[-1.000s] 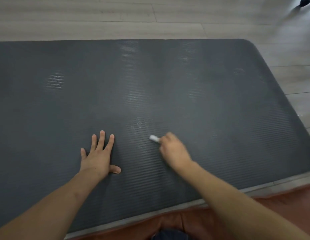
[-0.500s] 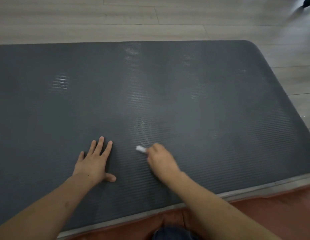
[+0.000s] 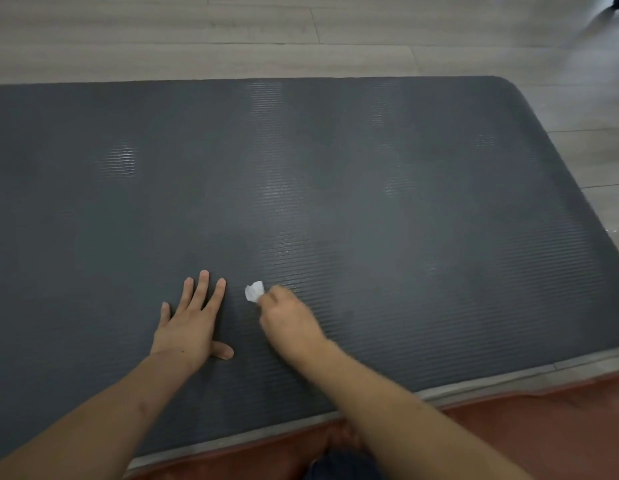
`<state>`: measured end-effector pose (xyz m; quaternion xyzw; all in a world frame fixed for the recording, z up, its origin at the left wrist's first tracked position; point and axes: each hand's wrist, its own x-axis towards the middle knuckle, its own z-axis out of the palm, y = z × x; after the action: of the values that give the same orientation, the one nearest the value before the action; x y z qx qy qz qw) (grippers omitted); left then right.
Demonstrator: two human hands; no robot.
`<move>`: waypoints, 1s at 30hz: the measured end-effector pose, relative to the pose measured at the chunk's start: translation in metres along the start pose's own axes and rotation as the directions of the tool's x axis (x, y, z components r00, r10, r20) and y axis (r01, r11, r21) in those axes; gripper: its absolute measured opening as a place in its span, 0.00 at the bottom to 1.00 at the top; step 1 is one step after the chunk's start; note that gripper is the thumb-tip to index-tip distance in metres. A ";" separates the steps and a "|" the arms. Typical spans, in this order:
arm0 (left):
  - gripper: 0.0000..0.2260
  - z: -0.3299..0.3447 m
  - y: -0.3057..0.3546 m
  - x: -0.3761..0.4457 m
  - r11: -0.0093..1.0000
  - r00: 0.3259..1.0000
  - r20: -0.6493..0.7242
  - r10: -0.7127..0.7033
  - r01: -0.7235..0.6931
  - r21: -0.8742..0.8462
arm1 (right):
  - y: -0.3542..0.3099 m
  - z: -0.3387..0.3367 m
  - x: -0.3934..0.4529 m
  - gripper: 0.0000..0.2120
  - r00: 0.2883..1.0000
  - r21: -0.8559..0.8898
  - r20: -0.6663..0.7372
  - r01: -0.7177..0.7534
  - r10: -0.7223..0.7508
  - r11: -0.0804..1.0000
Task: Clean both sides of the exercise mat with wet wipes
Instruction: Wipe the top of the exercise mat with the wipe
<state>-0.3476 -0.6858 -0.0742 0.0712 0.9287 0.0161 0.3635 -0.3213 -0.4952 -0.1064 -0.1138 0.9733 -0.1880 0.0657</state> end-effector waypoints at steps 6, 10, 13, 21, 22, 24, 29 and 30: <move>0.62 0.006 -0.003 0.001 0.999 0.999 -0.032 0.011 -0.012 -0.040 | 0.155 -0.080 -0.021 0.08 0.619 0.140 -0.362 -0.703 0.697 0.697; 0.65 0.006 -0.002 0.002 0.996 0.999 -0.025 -0.021 0.019 -0.084 | 0.062 -0.035 0.015 0.09 0.638 0.261 -0.354 -0.635 0.684 0.727; 0.63 0.009 -0.004 0.003 0.996 0.999 -0.042 -0.022 0.019 -0.083 | -0.039 0.008 0.020 0.07 0.970 0.090 -0.163 -0.167 0.180 0.982; 0.64 0.007 -0.001 0.004 0.996 1.000 -0.019 -0.014 0.012 -0.085 | 0.110 -0.044 0.068 0.03 0.863 -0.023 -0.387 -0.360 0.324 0.933; 0.64 0.007 -0.001 0.004 0.997 1.000 -0.017 -0.014 0.012 -0.082 | 0.106 -0.044 0.065 0.02 0.861 -0.011 -0.398 -0.351 0.318 0.936; 0.64 0.007 -0.003 0.005 0.997 1.000 -0.020 -0.019 0.018 -0.074 | 0.074 -0.027 0.041 0.03 0.950 -0.033 -0.295 -0.113 0.098 0.993; 0.65 0.007 -0.004 0.007 0.997 1.000 -0.026 -0.016 0.014 -0.075 | 0.052 -0.023 -0.004 0.06 0.836 -0.040 0.154 0.538 -0.526 0.842; 0.65 0.007 -0.003 0.007 0.997 1.000 -0.026 -0.013 0.011 -0.076 | 0.063 -0.028 0.019 0.08 0.846 -0.067 0.122 0.528 -0.519 0.846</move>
<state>-0.3485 -0.6879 -0.0840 0.0514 0.9326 0.0500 0.3536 -0.3571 -0.4334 -0.1063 -0.3873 0.9089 -0.1447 0.0547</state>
